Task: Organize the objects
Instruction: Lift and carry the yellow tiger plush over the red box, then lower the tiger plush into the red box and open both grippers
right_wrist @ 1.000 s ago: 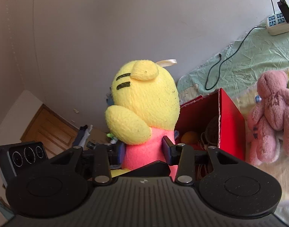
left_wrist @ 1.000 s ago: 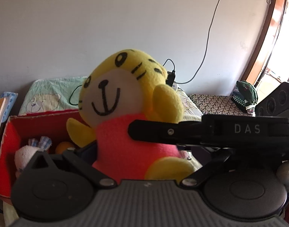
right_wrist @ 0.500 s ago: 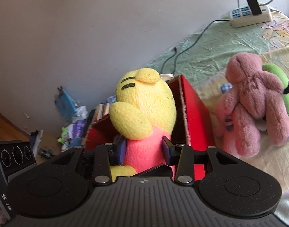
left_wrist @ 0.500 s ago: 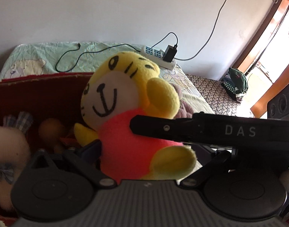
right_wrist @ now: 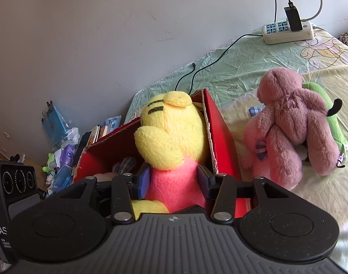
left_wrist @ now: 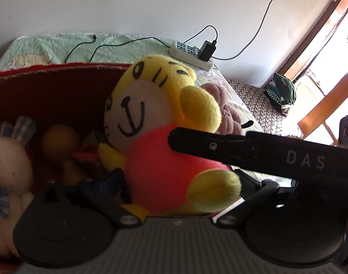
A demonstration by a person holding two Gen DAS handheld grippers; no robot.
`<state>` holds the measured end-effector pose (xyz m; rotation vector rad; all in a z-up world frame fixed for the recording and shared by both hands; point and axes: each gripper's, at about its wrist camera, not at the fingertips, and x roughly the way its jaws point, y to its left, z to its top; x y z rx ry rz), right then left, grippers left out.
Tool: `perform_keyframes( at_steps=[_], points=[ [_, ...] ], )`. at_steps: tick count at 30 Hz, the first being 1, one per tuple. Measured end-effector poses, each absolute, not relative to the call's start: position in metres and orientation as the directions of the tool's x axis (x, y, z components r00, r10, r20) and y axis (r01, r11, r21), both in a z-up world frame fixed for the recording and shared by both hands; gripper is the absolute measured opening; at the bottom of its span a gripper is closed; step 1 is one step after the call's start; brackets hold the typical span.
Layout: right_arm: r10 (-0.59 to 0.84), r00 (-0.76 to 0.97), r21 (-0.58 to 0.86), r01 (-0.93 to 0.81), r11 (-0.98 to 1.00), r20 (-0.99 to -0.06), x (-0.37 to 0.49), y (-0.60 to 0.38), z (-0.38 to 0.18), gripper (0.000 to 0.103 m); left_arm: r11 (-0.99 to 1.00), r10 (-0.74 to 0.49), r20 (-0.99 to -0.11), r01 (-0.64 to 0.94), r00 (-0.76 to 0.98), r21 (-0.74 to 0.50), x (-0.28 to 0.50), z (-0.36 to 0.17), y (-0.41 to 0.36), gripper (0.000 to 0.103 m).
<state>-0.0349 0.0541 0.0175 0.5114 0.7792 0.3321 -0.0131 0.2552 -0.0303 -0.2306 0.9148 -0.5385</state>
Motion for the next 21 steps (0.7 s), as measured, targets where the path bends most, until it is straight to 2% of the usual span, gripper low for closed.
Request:
perform_keyframes(
  at_steps=[12,21],
  points=[
    [0.462,0.705,0.585,-0.082,0.807,-0.538,-0.054,0.039,0.019,0.046,0.835,-0.544,-0.689,0.387,0.479,-0.391,-0.025,-0.024,0.246,0.1],
    [0.513,0.707,0.636,-0.116,0.763,-0.486,-0.066,0.026,0.014,0.044,0.864,-0.492,-0.714,0.378,0.498,-0.332,-0.037,-0.019,0.235,0.1]
  ],
)
